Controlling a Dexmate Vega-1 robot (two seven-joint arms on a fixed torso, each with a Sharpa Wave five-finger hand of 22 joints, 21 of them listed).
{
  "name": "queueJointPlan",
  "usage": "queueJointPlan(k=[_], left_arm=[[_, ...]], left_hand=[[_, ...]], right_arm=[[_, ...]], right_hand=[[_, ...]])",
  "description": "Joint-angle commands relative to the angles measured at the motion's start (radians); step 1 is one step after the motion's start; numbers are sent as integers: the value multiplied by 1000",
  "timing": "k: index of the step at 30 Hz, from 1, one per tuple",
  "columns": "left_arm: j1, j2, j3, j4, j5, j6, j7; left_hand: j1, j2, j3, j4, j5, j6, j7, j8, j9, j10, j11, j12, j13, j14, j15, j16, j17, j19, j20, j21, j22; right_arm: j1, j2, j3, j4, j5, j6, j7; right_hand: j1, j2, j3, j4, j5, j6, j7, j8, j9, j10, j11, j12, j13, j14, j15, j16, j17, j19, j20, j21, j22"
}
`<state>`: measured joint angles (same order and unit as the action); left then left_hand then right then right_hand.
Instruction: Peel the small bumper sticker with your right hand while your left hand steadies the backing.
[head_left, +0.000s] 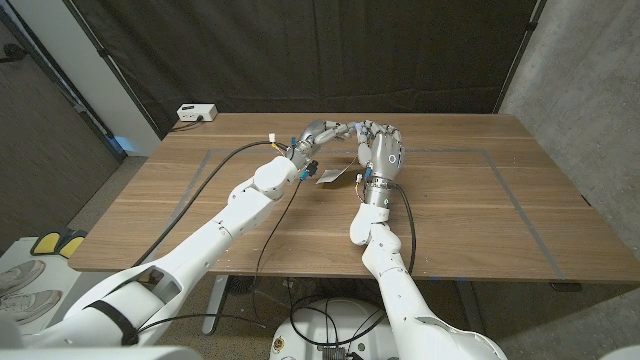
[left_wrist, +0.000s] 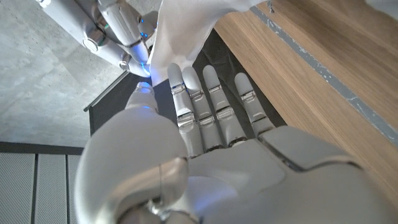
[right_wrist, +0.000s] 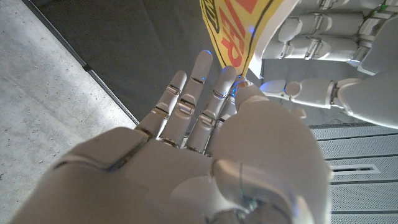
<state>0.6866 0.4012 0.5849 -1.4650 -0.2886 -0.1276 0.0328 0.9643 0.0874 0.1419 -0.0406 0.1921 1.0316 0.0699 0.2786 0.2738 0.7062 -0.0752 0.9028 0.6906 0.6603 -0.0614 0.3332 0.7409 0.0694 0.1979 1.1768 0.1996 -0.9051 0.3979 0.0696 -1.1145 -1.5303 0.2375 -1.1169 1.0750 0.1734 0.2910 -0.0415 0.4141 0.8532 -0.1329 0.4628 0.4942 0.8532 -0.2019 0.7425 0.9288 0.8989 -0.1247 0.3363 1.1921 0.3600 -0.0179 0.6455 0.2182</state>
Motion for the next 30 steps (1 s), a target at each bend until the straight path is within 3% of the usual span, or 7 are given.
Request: queueJointPlan(k=[1,6,15,17,21,25,30], left_arm=[[13,-7,-4,-43,-67,104,105],[8,-2,4,-61,-56,141,136],[-27,26,34,-110,-19,243,146],[-29,23,32,-100,-32,225,127],[-38,34,47,-114,-8,230,124],[-51,56,62,-124,-10,230,68],[-57,68,66,-128,-23,223,23]], left_hand=[[45,10,23,-37,8,22,2,0,-4,20,-4,6,1,18,-36,7,-4,13,5,14,3],[106,33,69,-87,29,31,4,-3,2,29,-7,7,6,28,-38,5,-13,15,8,21,2],[102,13,73,-103,30,5,-2,-19,11,1,-11,-5,14,17,-33,-3,-19,17,9,28,1],[-8,-26,24,-57,0,-8,0,-35,5,-8,-4,-11,14,5,-24,-3,-15,16,5,29,0],[-128,-72,-32,-14,-10,-53,26,-60,12,-51,37,-30,20,-27,11,-16,-21,-10,14,22,-1],[-203,-106,-71,12,7,-160,45,-100,-1,-136,55,-67,22,-93,40,-38,-22,-51,14,15,10],[-241,-123,-95,27,20,-229,54,-104,-17,-181,79,-83,31,-144,58,-53,-21,-98,14,6,17]], right_arm=[[-29,-1,-13,-43,-2,11,0],[-42,-3,-18,-60,-3,23,0],[-41,-16,-30,-47,-5,14,0],[-39,-18,-32,-43,-3,10,0],[-33,-18,-28,-31,-3,6,0],[-23,-15,-20,-17,-2,10,0],[-13,-14,-12,-6,-1,15,0]], right_hand=[[-1,8,1,-7,4,9,-3,125,0,2,1,-5,2,2,-105,-2,4,-7,1,9,1],[0,9,2,-7,4,6,-5,125,-1,1,1,-7,1,3,-105,-1,4,-9,1,11,0],[-1,9,2,-6,4,2,-6,127,-1,0,1,-7,2,0,-105,-2,4,-14,0,16,-1],[0,9,3,-8,4,2,-5,128,-3,1,1,-6,3,0,-107,-2,4,-15,2,17,-1],[-2,10,2,-6,3,2,-7,129,-3,-2,1,-8,2,0,-105,-2,3,-18,0,18,-2],[-2,9,2,-6,3,2,-6,130,-4,0,1,-7,2,-1,-105,-3,3,-18,0,21,-2],[-1,10,3,-7,3,1,-7,132,-4,0,1,-8,2,0,-106,-3,3,-20,1,24,-3]])
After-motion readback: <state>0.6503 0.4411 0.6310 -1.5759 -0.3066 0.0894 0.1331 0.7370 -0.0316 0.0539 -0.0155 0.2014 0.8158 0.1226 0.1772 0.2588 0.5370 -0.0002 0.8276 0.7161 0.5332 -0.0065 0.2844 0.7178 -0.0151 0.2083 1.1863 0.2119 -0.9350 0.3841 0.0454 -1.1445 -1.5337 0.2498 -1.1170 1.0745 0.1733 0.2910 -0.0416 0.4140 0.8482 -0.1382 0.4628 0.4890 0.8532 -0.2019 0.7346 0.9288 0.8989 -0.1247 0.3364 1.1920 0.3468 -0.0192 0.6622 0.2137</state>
